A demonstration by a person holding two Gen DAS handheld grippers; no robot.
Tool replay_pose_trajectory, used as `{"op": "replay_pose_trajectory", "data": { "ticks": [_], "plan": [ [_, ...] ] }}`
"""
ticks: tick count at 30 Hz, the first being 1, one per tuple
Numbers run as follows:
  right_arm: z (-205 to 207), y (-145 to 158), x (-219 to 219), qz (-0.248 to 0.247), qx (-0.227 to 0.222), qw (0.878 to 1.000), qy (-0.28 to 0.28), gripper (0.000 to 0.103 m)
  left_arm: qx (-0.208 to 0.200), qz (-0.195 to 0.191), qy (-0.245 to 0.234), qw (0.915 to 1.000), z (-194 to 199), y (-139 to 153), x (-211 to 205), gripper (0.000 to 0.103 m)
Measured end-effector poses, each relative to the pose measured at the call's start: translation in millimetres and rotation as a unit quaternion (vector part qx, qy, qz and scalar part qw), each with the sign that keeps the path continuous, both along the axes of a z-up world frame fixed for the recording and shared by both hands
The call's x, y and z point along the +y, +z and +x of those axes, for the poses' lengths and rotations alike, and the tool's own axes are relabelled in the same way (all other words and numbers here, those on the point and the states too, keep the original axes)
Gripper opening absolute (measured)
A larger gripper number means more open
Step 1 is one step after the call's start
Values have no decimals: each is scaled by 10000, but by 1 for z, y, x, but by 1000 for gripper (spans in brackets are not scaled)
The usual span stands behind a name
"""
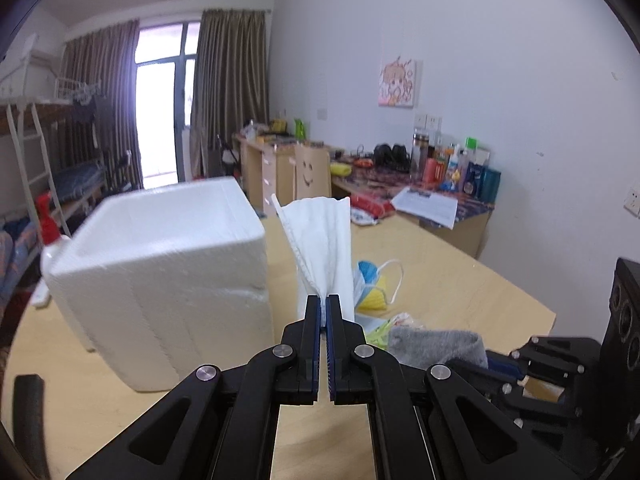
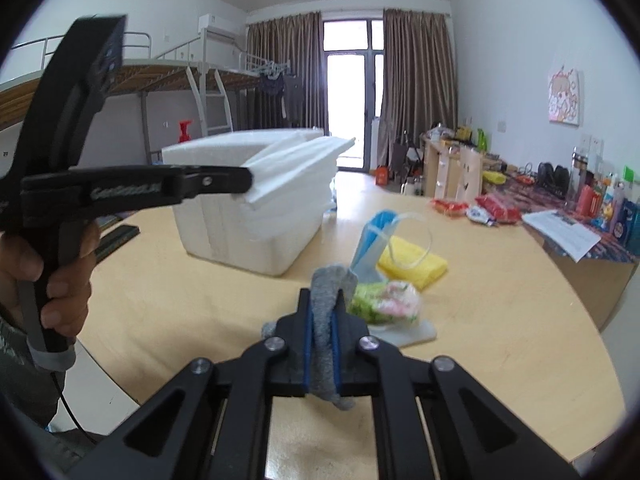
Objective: Organize soft objects
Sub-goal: 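Lift the white tissue with the left gripper while the right gripper lifts the grey sock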
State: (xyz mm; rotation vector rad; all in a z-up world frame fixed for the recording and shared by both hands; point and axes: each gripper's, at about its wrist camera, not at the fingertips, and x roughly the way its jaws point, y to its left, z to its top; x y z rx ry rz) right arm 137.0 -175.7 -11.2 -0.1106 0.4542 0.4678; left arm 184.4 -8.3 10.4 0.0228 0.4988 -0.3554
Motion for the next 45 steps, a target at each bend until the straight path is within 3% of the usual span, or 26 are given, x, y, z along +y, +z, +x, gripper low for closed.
{"op": "replay_pose_trajectory", "data": {
  "ticks": [17, 32, 45],
  "plan": [
    [-30, 47, -3, 103, -888, 9957, -261, 10, -1035, -60, 336, 9940, -59, 37, 18, 2],
    [-40, 50, 1, 182, -966, 9947, -302, 10, -1150, -26, 634, 9913, -82, 39, 35, 2],
    [-44, 58, 42, 331, -1055, 9929, 432, 10, -1196, 70, 1393, 9830, -113, 38, 75, 2]
  ]
}}
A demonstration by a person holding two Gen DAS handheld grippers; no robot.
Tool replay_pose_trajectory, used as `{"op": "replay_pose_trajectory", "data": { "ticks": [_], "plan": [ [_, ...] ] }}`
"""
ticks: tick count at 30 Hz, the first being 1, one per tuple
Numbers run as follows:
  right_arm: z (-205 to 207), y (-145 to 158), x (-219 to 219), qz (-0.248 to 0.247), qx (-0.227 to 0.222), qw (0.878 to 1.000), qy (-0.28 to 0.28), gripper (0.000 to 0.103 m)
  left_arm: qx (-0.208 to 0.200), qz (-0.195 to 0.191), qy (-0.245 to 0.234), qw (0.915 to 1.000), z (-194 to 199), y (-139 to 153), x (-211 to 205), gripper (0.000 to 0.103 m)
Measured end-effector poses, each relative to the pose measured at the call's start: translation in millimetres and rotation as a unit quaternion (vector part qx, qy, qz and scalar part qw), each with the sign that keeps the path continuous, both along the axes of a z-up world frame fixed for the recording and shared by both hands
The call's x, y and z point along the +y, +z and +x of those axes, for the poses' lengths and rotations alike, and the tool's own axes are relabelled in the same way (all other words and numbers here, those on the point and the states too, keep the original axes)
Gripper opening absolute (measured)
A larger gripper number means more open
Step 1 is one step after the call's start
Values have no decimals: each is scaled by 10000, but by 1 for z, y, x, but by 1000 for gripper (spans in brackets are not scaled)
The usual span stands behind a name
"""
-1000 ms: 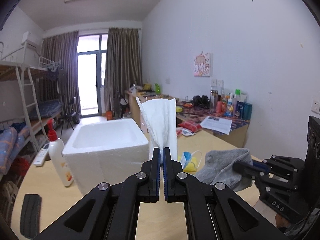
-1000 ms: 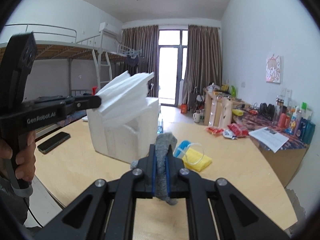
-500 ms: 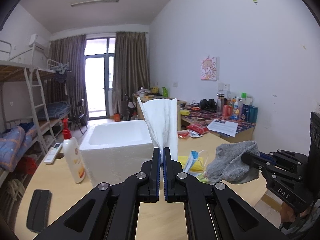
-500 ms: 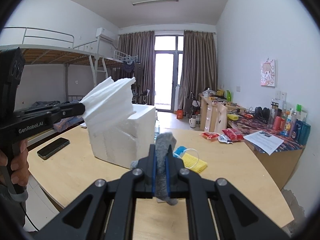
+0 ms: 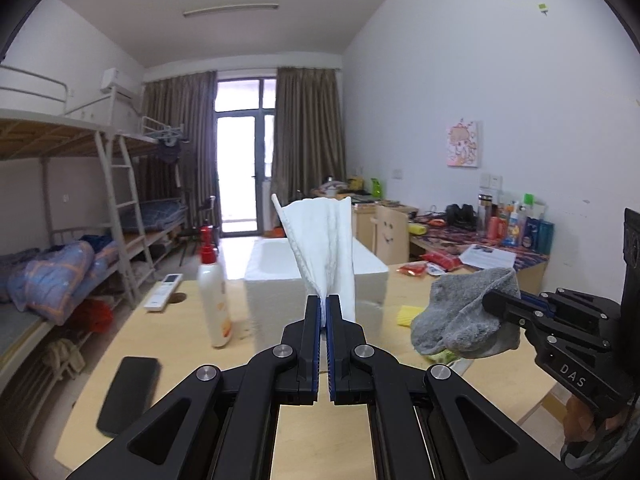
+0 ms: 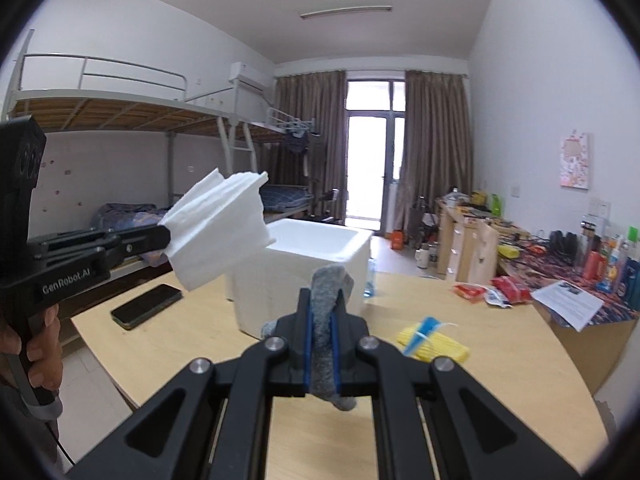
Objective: Organize soft objects
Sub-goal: 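Lift the white tissue with the left gripper while the right gripper lifts the grey sock, then carry the tissue and sock with both grippers over the styrofoam box opening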
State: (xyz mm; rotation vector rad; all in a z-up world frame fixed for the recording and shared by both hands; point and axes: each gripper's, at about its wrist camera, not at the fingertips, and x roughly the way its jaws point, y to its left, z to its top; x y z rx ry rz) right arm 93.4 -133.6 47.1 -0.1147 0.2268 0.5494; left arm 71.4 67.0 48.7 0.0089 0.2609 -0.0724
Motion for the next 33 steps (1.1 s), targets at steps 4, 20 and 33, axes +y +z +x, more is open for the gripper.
{"op": "replay_pose_trajectory", "data": {
  "ticks": [4, 20, 33],
  "plan": [
    [0, 2, 13, -3, -6, 9998, 184, 10, -38, -44, 129, 9999, -8, 1, 9, 2],
    [5, 4, 17, -15, 70, 9999, 157, 10, 54, -49, 227, 9997, -8, -5, 13, 2],
    [20, 33, 25, 59, -28, 9999, 106, 10, -61, 7, 346, 9994, 8, 15, 14, 2]
  ]
}}
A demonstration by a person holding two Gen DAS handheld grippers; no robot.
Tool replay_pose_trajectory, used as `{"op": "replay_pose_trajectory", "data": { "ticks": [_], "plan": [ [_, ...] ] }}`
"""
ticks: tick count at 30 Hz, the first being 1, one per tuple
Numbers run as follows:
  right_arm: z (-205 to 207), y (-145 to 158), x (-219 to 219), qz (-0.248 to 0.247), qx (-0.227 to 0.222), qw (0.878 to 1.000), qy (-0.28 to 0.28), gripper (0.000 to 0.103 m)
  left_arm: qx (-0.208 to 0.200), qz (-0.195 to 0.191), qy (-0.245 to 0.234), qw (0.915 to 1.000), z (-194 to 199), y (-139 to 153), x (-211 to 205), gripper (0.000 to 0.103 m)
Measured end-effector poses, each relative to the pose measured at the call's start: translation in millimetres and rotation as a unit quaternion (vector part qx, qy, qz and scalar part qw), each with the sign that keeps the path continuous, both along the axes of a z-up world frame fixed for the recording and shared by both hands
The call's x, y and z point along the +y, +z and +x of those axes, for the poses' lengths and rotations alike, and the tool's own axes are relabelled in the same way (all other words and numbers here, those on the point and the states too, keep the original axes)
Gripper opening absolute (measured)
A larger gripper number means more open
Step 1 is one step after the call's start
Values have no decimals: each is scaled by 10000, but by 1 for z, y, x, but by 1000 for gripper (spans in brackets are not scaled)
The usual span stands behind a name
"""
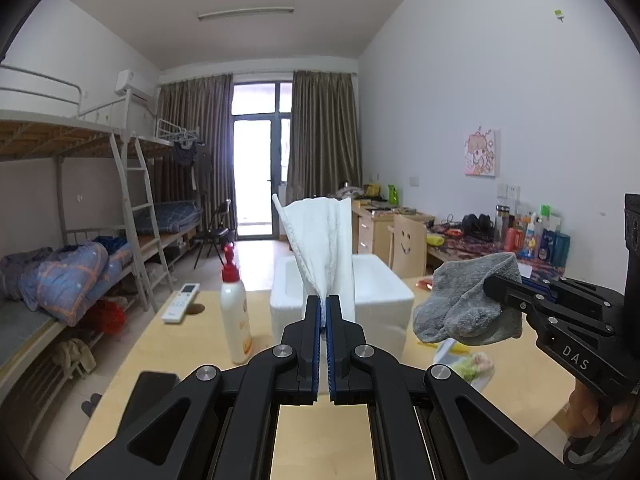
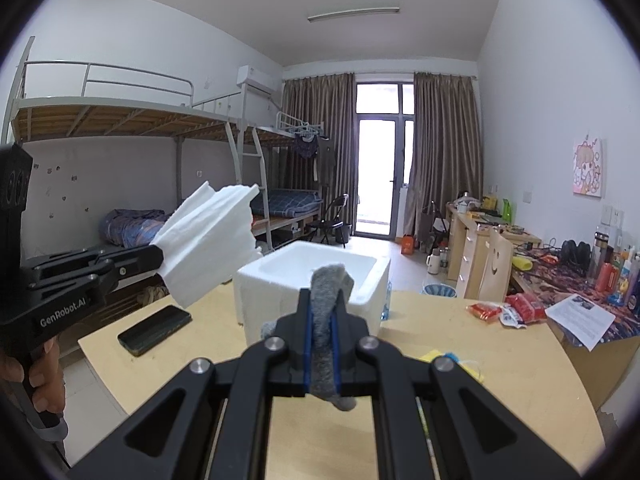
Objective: Organize soft objects
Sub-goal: 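Carry the tissue and sock with both grippers over the styrofoam box opening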
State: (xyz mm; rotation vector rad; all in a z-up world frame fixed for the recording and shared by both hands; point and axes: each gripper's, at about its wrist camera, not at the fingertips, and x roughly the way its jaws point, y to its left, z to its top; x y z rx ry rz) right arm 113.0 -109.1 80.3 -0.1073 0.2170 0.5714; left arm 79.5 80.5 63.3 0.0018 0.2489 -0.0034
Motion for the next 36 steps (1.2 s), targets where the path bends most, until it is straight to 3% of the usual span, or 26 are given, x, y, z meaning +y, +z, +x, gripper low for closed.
{"op": "replay_pose_trajectory", "data": {
  "ticks": [8, 21, 36],
  "plan": [
    [9, 16, 3, 38, -129, 9999, 12, 10, -125, -5, 65, 9999, 14, 19, 4, 2],
    [26, 18, 10, -44, -112, 9999, -28, 10, -134, 13, 44, 9999, 27, 23, 11, 2],
    [53, 34, 20, -113, -185, 9998, -44, 10, -83, 55, -118, 9999, 68, 33, 15, 2]
  ]
}}
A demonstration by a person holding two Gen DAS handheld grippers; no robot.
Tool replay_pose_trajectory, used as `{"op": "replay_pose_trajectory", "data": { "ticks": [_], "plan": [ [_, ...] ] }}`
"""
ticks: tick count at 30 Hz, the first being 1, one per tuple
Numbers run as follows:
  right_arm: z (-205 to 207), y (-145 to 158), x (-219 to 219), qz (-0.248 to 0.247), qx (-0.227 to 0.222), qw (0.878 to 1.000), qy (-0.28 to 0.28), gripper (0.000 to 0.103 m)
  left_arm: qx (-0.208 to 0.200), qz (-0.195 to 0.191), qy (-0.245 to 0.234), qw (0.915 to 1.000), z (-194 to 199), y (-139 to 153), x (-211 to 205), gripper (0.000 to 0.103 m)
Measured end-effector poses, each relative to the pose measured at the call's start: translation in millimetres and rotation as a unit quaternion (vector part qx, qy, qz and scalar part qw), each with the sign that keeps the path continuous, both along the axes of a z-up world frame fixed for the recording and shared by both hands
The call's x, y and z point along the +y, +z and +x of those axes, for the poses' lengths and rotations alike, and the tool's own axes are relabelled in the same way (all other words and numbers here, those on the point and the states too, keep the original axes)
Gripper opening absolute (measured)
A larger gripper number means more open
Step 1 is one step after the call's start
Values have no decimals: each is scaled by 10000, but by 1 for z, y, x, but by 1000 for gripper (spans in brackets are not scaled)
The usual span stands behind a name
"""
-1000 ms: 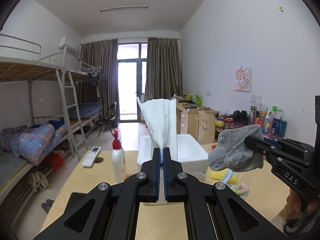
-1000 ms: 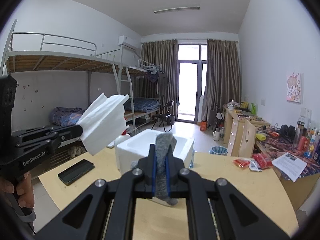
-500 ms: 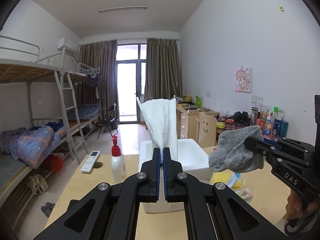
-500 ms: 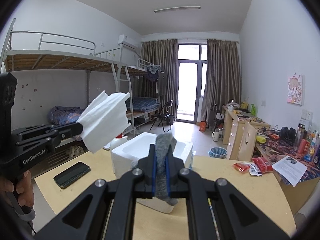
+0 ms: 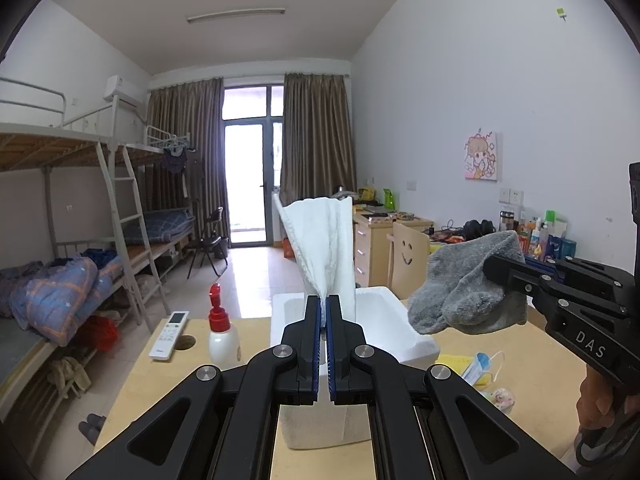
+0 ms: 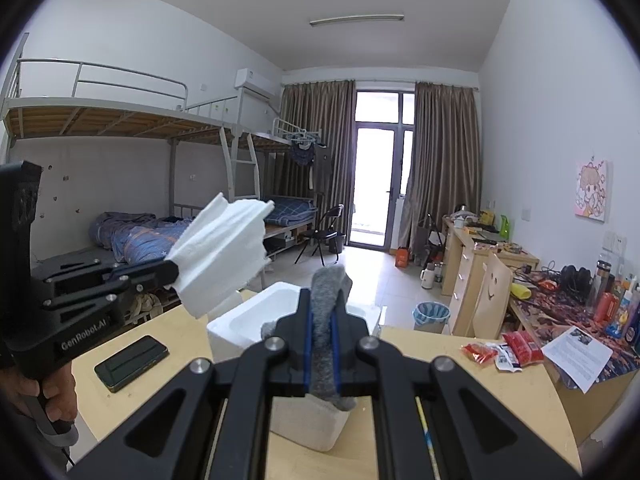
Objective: Organize soft objects
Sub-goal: 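Carry the tissue and sock with both grippers over the styrofoam box opening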
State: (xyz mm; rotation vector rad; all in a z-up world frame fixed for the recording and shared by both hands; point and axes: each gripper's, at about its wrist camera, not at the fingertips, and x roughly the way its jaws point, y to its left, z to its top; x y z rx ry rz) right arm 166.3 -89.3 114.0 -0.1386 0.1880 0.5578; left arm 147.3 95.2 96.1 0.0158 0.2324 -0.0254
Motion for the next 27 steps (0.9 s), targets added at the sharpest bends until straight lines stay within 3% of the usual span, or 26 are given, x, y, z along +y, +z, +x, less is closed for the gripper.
{"op": "replay_pose_trajectory", "data": {
  "ticks": [14, 27],
  "plan": [
    [38, -7, 19, -86, 147, 9999, 28, 10, 193, -17, -64, 9998, 50, -7, 10, 2],
    [48, -8, 23, -105, 180, 9998, -19, 10, 385, -88, -152, 9991, 80, -20, 15, 2]
  ]
}}
